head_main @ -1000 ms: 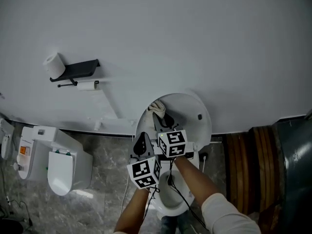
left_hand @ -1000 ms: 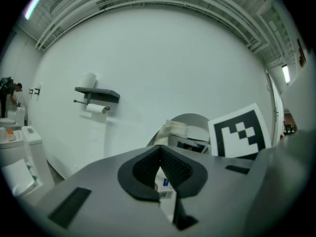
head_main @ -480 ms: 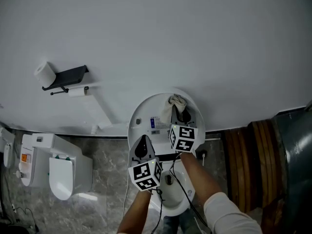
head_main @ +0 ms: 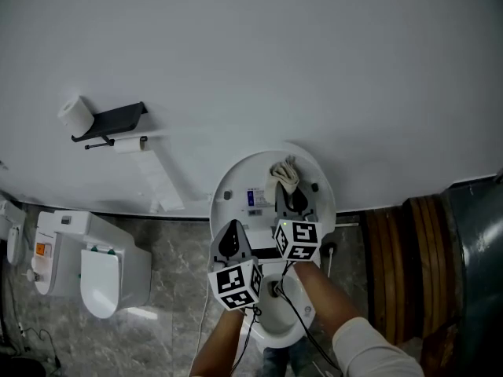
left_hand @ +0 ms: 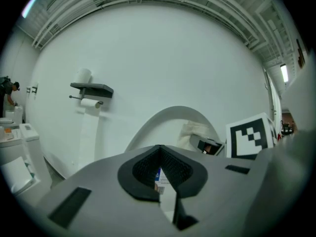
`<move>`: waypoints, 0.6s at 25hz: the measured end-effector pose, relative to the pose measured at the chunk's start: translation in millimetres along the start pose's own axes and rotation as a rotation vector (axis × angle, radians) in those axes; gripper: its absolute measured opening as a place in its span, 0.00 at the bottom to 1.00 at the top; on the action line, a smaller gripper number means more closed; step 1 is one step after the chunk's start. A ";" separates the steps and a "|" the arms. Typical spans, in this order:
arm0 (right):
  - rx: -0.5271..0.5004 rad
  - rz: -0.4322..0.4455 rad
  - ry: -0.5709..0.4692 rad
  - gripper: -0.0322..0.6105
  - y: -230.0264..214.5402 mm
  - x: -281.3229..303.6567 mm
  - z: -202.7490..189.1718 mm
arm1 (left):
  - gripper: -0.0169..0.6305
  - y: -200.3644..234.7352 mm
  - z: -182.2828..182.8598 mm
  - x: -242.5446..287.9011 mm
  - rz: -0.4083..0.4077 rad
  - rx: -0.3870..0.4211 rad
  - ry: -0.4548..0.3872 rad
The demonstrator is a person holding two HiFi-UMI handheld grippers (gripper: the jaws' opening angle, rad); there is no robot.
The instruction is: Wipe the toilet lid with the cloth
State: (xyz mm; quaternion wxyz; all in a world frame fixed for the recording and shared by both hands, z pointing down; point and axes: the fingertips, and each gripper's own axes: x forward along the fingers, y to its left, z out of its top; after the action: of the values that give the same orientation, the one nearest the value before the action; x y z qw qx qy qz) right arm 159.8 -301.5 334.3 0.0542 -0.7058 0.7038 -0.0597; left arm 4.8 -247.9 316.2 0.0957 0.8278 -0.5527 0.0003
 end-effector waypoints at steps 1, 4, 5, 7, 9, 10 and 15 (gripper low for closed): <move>-0.009 0.063 -0.001 0.21 21.8 -1.2 -6.2 | 0.05 9.0 -0.5 -2.8 0.015 0.002 0.000; -0.039 0.238 0.031 0.21 87.2 0.1 -31.3 | 0.05 36.1 -6.4 -12.6 0.063 -0.009 0.007; -0.038 0.272 0.049 0.21 104.7 2.4 -39.7 | 0.05 44.3 -9.4 -16.3 0.079 -0.013 0.012; -0.042 0.301 0.084 0.21 130.8 9.8 -54.5 | 0.05 58.3 -15.3 -24.2 0.104 -0.015 0.022; -0.072 0.299 0.114 0.21 147.3 20.0 -68.1 | 0.05 70.2 -19.5 -31.5 0.126 -0.015 0.030; -0.091 0.289 0.125 0.21 152.0 25.4 -73.4 | 0.05 75.7 -21.2 -34.5 0.137 -0.018 0.033; -0.139 0.198 0.125 0.21 129.2 33.6 -74.9 | 0.05 81.7 -25.5 -41.4 0.145 -0.020 0.045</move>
State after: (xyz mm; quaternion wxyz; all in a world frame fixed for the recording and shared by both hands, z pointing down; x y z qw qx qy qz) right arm 20.3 -335.0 387.7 -0.0334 -0.6300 0.7743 -0.0490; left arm -83.4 -236.2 349.8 0.1162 0.7843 -0.6091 0.0204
